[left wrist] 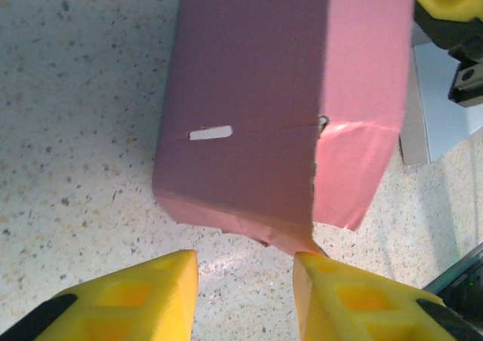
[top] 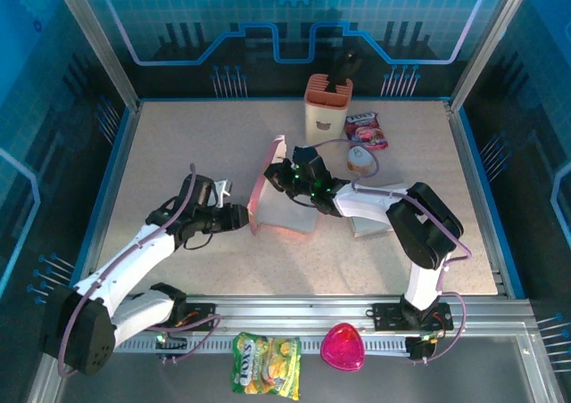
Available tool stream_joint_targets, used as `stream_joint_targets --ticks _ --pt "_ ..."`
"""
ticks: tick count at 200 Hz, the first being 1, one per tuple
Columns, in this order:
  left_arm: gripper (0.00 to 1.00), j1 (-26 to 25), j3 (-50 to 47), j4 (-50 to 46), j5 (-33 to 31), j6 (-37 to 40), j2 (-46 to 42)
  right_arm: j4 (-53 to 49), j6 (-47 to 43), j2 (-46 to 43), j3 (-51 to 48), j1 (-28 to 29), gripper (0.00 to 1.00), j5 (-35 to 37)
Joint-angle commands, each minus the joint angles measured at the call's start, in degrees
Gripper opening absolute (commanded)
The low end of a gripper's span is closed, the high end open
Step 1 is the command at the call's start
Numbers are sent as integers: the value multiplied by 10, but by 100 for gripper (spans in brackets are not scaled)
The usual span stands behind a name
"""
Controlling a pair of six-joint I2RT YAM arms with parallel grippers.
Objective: Fold the paper box
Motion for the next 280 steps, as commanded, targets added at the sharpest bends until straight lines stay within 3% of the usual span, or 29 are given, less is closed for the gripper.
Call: stream_joint_targets --ticks 1,44,84,160,191,280 --pt "40 -13 -20 21 -8 38 -8 -7 -3 15 5 -7 0 -8" --pt "41 -31 -29 6 -66 61 -14 0 8 15 6 -11 0 -15" --pt "41 -45 -50 65 -88 82 -4 1 7 16 3 -19 0 -20" --pt "43 -87 -103 199 -153 117 8 97 20 35 -36 -42 0 -62" --pt "44 -87 -127 265 -140 125 24 101 26 36 -40 -49 0 -70" --pt "46 -91 -104 332 -162 140 102 104 36 42 -42 -50 0 -84"
